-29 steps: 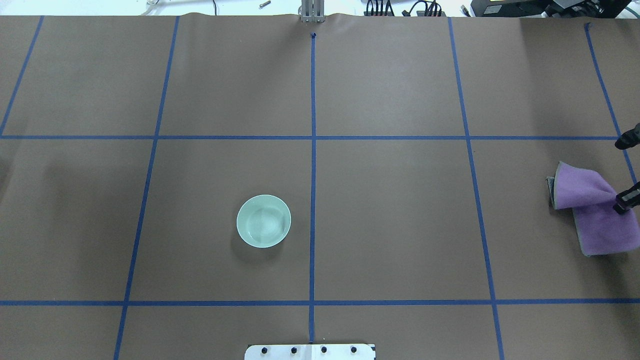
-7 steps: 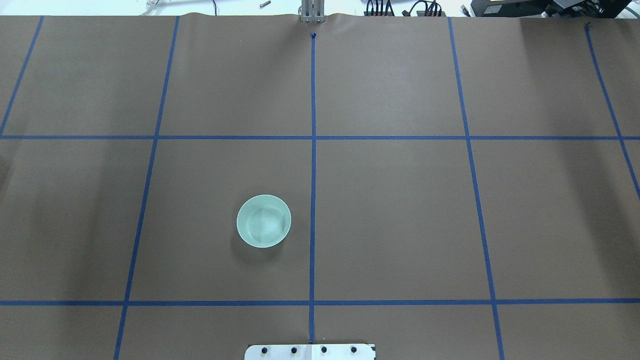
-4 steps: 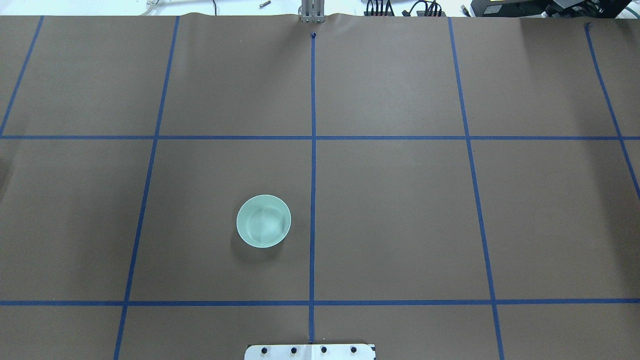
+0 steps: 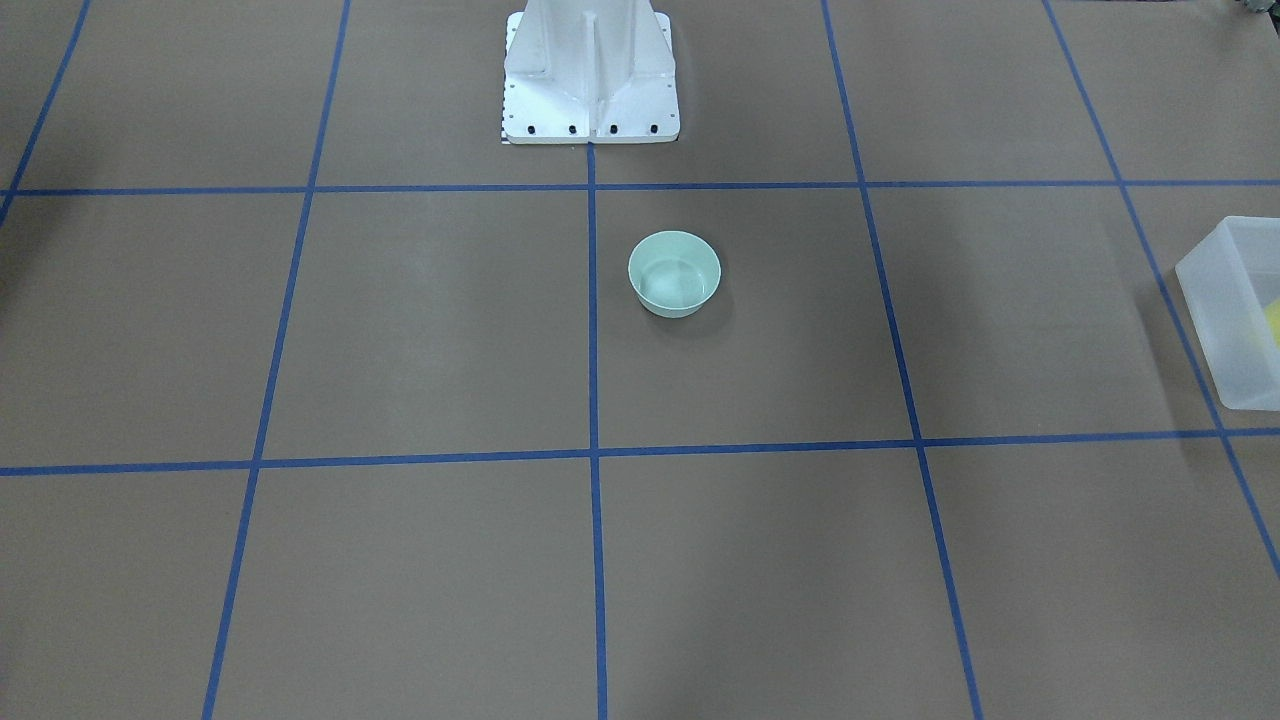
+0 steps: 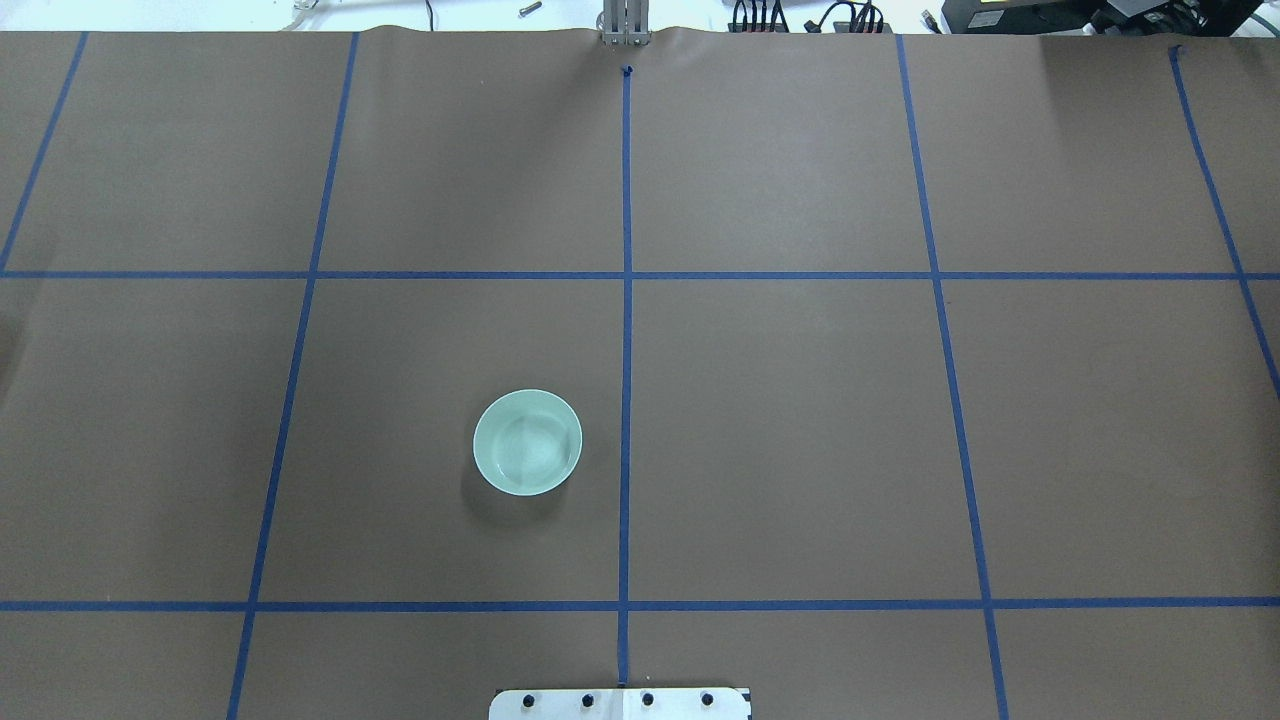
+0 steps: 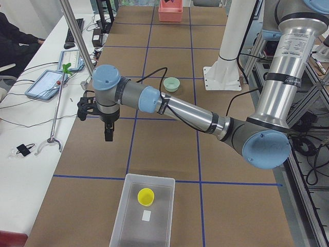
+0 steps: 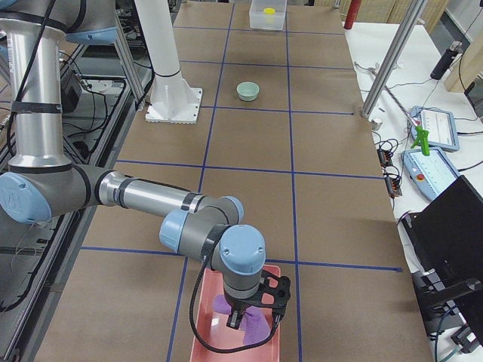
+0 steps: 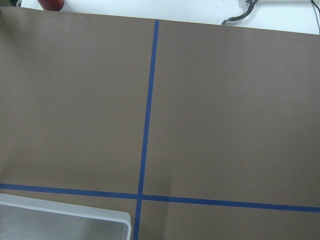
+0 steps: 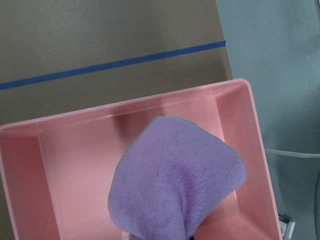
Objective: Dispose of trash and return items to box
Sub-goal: 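Release the cloth into the pink tray and move the left gripper back over the table, then reach the left gripper to the pale green bowl rim and grasp it, then lift the green bowl with the left gripper toward the clear bin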
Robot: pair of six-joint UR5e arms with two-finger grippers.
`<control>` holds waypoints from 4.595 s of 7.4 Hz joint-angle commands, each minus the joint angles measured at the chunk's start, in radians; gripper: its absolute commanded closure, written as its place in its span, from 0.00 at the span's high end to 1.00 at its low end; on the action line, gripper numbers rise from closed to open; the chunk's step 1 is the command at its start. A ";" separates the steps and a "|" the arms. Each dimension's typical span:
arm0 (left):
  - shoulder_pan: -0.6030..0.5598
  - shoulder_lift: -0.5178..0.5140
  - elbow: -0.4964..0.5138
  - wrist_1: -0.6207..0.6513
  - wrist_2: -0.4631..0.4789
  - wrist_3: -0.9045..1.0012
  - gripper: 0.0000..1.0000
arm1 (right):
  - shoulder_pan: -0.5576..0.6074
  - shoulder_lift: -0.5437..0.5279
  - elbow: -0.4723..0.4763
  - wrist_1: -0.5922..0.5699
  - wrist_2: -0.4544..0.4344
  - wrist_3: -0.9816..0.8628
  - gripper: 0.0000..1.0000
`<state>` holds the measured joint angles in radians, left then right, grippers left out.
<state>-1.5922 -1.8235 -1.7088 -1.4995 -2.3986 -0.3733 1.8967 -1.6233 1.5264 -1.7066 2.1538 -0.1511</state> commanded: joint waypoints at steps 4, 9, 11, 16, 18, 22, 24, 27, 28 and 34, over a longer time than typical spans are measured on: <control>0.344 -0.144 -0.170 -0.007 0.025 -0.610 0.98 | -0.011 -0.044 0.018 0.125 0.018 0.010 1.00; 0.867 -0.204 -0.267 -0.007 0.404 -1.053 0.98 | -0.010 -0.035 0.205 0.081 0.145 0.028 1.00; 0.986 -0.198 -0.195 -0.087 0.481 -1.097 0.98 | -0.031 -0.032 0.234 0.081 0.178 0.065 1.00; 1.144 -0.197 -0.109 -0.202 0.558 -1.179 0.98 | -0.054 -0.047 0.265 0.082 0.204 0.096 1.00; 1.178 -0.198 -0.100 -0.202 0.558 -1.202 0.81 | -0.054 -0.061 0.274 0.084 0.216 0.096 1.00; 1.181 -0.223 -0.068 -0.266 0.549 -1.283 0.00 | -0.054 -0.079 0.278 0.088 0.259 0.096 1.00; 1.177 -0.223 -0.092 -0.284 0.544 -1.289 0.00 | -0.054 -0.078 0.276 0.088 0.259 0.097 1.00; 0.996 -0.212 -0.195 -0.254 0.347 -1.290 0.00 | -0.056 -0.082 0.273 0.087 0.256 0.096 1.00; 0.901 -0.211 -0.193 -0.216 0.276 -1.276 0.00 | -0.086 -0.093 0.273 0.087 0.250 0.094 1.00; 0.387 -0.113 -0.184 0.155 0.072 -0.444 0.00 | -0.254 -0.118 0.261 0.082 0.210 0.113 1.00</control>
<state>-1.0891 -1.9586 -1.9010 -1.4514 -2.3159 -1.0397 1.6504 -1.7325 1.7902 -1.6244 2.3763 -0.0417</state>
